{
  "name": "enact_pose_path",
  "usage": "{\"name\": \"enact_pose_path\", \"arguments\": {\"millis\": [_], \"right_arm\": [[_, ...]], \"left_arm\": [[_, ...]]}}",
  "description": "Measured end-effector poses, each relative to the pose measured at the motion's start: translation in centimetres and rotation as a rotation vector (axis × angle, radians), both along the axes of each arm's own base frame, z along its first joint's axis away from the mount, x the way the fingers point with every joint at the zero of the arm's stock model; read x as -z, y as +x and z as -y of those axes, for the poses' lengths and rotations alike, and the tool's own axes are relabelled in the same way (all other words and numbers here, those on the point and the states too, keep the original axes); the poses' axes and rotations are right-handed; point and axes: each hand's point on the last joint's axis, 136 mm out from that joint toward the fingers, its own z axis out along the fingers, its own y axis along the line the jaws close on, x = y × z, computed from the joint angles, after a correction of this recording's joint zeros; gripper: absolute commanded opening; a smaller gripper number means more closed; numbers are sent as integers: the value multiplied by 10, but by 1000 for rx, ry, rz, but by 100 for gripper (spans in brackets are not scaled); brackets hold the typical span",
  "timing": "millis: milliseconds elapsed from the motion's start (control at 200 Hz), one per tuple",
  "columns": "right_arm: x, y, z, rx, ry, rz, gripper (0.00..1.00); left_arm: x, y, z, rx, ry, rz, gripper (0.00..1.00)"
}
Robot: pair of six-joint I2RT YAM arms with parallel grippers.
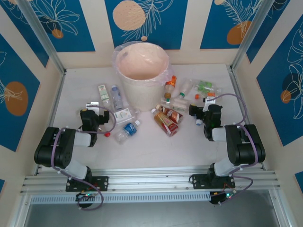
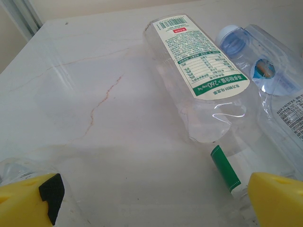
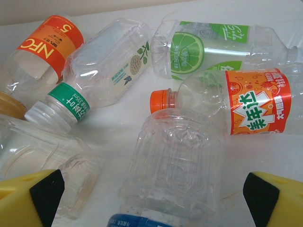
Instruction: Put the plastic bottles in the bin
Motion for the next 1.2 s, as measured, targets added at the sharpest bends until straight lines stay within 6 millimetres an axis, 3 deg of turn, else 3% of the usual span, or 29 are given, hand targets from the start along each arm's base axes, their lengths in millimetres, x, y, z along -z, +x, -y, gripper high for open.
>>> {"name": "enact_pose_path", "arguments": {"millis": [275,550,800,870,975,1095,1200], "right_arm": [[-4,-1,0,0,0,4,99],[-64,-11,1,12,33,84,99],[-94,-16,10,138,217,-36,99],[-87,-27,14,193,277,-99,99],[-59,-49,21,298,351,-249,98],[-29,-75,24,369,376,-416,95],[-13,-85,16,343,379,-520,97]], "left_arm": [[-4,1,1,8,-1,-21,100],[-76,-5,-2,-23,-44,84,100],[-108,-23,-3,-84,-220,85,100],[-118,-25,1,-89,-289,75,100],[-122,-26,9,-80,-379,39,100],[-110,-32,15,-79,-435,-27,100],[-103,-35,18,-81,-460,-62,100]]}}
